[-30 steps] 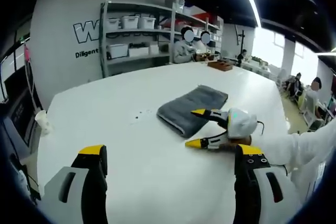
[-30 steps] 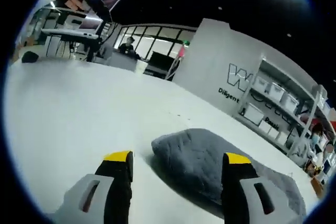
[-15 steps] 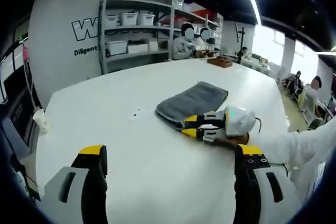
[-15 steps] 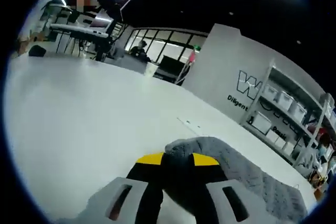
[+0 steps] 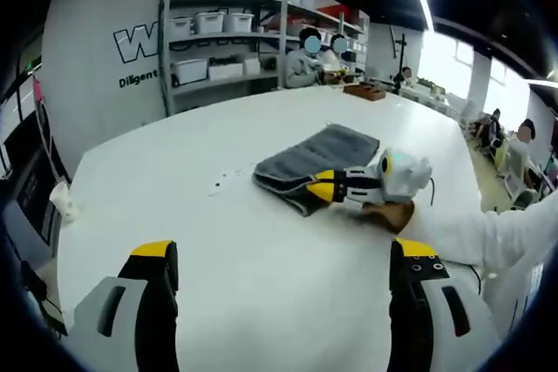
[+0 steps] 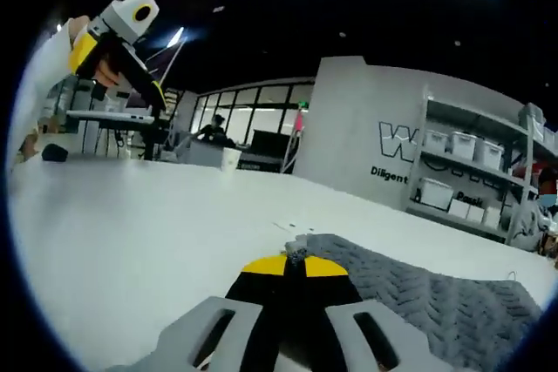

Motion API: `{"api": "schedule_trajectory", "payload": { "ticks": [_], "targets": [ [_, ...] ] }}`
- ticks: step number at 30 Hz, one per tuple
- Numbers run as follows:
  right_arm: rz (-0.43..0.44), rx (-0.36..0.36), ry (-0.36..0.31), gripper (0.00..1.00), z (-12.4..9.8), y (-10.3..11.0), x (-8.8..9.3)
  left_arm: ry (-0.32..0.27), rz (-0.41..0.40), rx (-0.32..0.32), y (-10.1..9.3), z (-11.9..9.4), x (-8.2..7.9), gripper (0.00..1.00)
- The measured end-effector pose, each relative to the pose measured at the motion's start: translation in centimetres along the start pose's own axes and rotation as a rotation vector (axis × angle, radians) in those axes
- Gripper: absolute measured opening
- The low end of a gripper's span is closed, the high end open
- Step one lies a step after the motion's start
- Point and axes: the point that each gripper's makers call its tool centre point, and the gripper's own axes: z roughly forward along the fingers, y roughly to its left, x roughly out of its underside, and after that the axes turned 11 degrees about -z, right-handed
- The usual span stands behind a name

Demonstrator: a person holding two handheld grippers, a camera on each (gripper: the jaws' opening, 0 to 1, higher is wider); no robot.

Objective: Open the folded towel by lifting each exposed corner and separating the folded layers until the towel lies flat within the target outline without major curled edges

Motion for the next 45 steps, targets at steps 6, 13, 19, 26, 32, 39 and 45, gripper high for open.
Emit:
{"api": "schedule_trajectory", "payload": {
  "ticks": [6,13,19,26,32,39,45],
  "targets": [
    [0.053,0.075,-0.012,0.00,-1.1,-3.0,0.6,0.020,0.017,0.014,-0.9,1.0,0.2,0.99],
    [0.071,0.142,-0.023,0.00,-2.5,-6.8,1.9,0.038,0.013,-0.012,0.3,1.9,-0.2,0.99],
    [0.074,0.182,-0.021,0.00,-3.4,-9.0,2.8,0.046,0.007,-0.037,0.7,2.2,-0.1,0.99],
    [0.052,0.230,-0.003,0.00,-4.6,-11.4,3.9,0.055,0.004,-0.039,0.7,2.6,0.0,0.99],
    [0.046,0.260,0.011,0.00,-5.8,-13.2,4.8,0.057,0.004,-0.044,0.5,2.7,0.3,0.99],
    [0.024,0.293,0.030,0.00,-7.1,-15.4,5.9,0.063,0.000,-0.053,0.6,3.0,0.6,0.99],
    [0.010,0.335,0.039,0.00,-8.5,-17.5,6.6,0.074,-0.005,-0.057,0.6,3.3,1.0,0.99]
  ]
}}
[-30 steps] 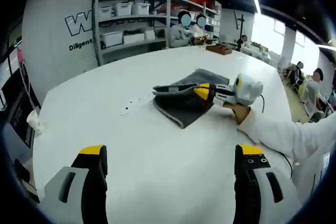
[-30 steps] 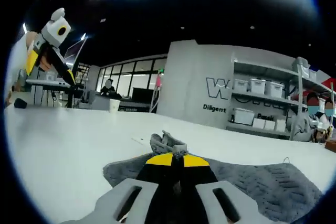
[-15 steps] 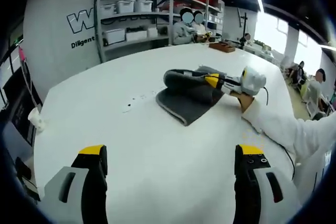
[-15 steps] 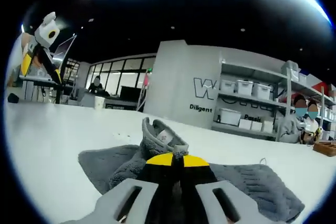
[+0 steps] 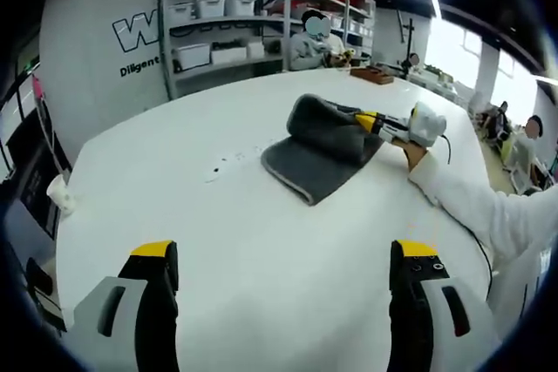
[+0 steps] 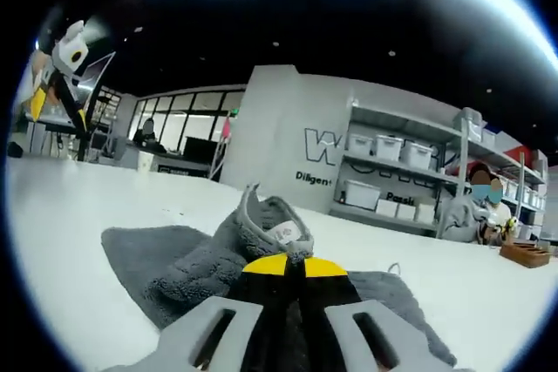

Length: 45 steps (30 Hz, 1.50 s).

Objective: Open the folded towel by lifting each exposed corner and separating the folded layers until the towel lies flat within the target outline without major curled edges

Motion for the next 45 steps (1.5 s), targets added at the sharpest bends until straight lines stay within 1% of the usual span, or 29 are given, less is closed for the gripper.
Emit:
{"api": "schedule_trajectory", "payload": {
  "ticks": [7,14,19,28,35,40,45],
  "targets": [
    [-0.018,0.044,-0.002,0.00,-0.9,-2.5,0.6,0.022,-0.001,-0.004,0.1,0.6,0.2,0.99],
    [-0.020,0.098,0.020,0.00,-1.9,-5.4,1.9,0.028,-0.001,0.000,-0.1,0.8,0.5,0.99],
    [-0.022,0.128,0.032,0.00,-2.6,-7.1,2.6,0.035,-0.001,-0.005,0.0,0.8,0.5,0.99],
    [-0.033,0.154,0.048,0.00,-3.4,-9.2,3.6,0.051,0.009,-0.013,-0.3,1.3,0.8,0.99],
    [-0.039,0.170,0.057,0.00,-3.9,-10.9,4.3,0.080,0.022,-0.022,-0.6,2.1,1.1,0.99],
    [-0.042,0.181,0.062,0.00,-4.3,-12.2,4.8,0.096,0.028,-0.002,-1.5,2.9,1.4,0.99],
    [-0.045,0.197,0.072,0.00,-4.8,-13.8,5.5,0.113,0.050,-0.008,-2.1,3.2,1.6,0.99]
  ]
}}
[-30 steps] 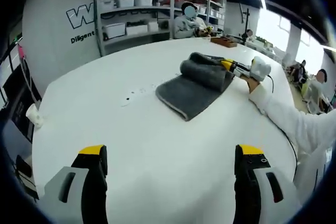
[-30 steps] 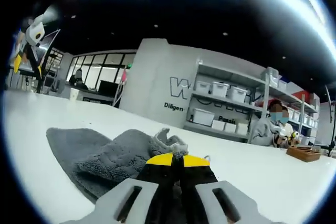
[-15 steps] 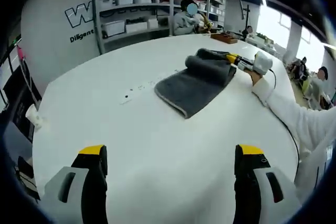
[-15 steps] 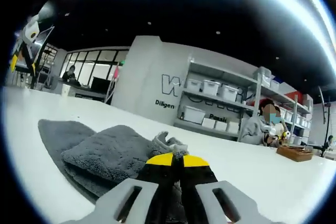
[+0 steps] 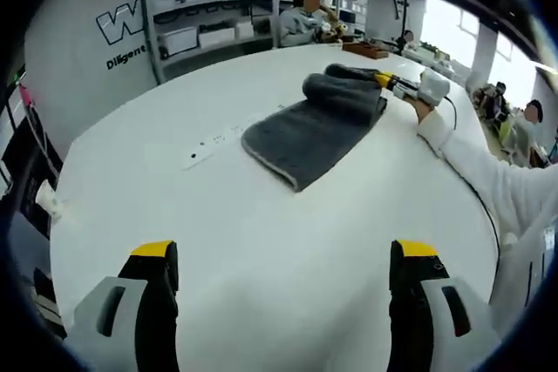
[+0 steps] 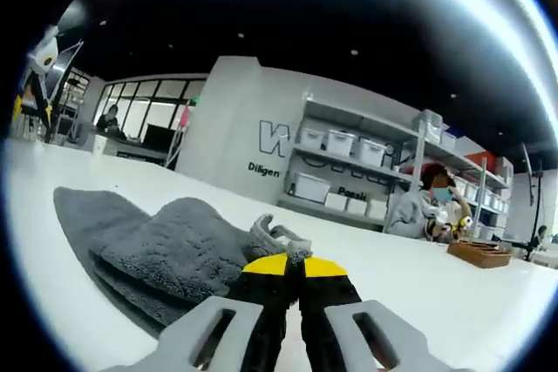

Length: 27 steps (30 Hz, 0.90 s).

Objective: Open the folded towel by lifting each exposed corner and separating the folded layers until the towel lies flat within the target outline without major curled edges

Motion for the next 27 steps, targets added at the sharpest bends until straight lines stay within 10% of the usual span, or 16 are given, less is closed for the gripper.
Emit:
{"api": "schedule_trajectory", "payload": {
  "ticks": [27],
  "targets": [
    [-0.030,0.059,0.049,0.00,-0.9,-7.8,4.2,0.024,0.018,0.035,-1.9,1.8,0.2,0.99]
  ]
}}
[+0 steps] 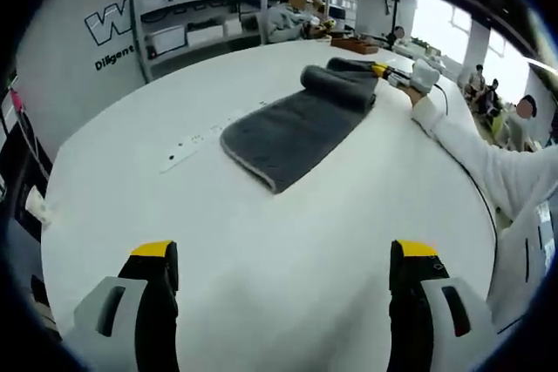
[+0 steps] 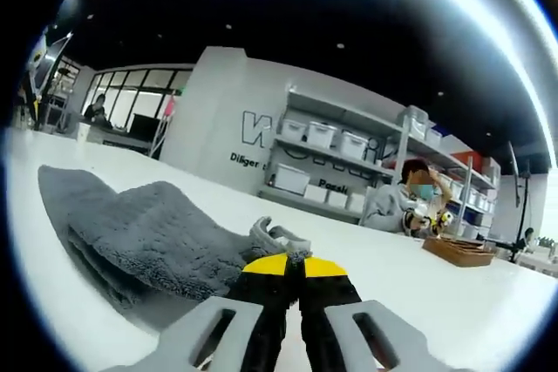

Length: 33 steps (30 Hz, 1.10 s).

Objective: Open the folded towel by lifting each exposed corner and separating the folded layers until the towel lies flat within the target outline without major curled edges

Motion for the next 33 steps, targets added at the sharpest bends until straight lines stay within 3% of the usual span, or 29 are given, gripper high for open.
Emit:
{"api": "schedule_trajectory", "payload": {
  "ticks": [21,33],
  "targets": [
    [-0.028,0.031,0.050,0.00,-0.1,-6.1,3.9,-0.029,-0.017,0.032,-2.1,2.1,-0.6,0.99],
    [-0.061,0.063,0.100,0.00,-0.1,-9.7,6.4,0.011,-0.011,0.031,-2.5,3.6,0.2,0.99]
  ]
}}
